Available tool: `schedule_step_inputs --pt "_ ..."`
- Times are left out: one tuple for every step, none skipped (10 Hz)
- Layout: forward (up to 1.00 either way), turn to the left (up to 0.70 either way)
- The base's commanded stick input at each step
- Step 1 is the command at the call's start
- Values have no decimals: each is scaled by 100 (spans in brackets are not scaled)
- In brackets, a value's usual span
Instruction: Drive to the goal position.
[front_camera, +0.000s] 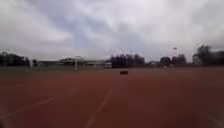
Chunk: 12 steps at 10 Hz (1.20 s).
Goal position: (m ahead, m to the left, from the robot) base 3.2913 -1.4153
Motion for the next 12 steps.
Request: schedule_step_inputs --pt "70 -22" --pt "70 -10" --pt "70 0" --pt "70 0" --pt "70 0" --pt "70 0" --pt "70 0" --pt "70 0" --pt "70 0" --pt "70 0" --pt "70 0" --pt "70 0"
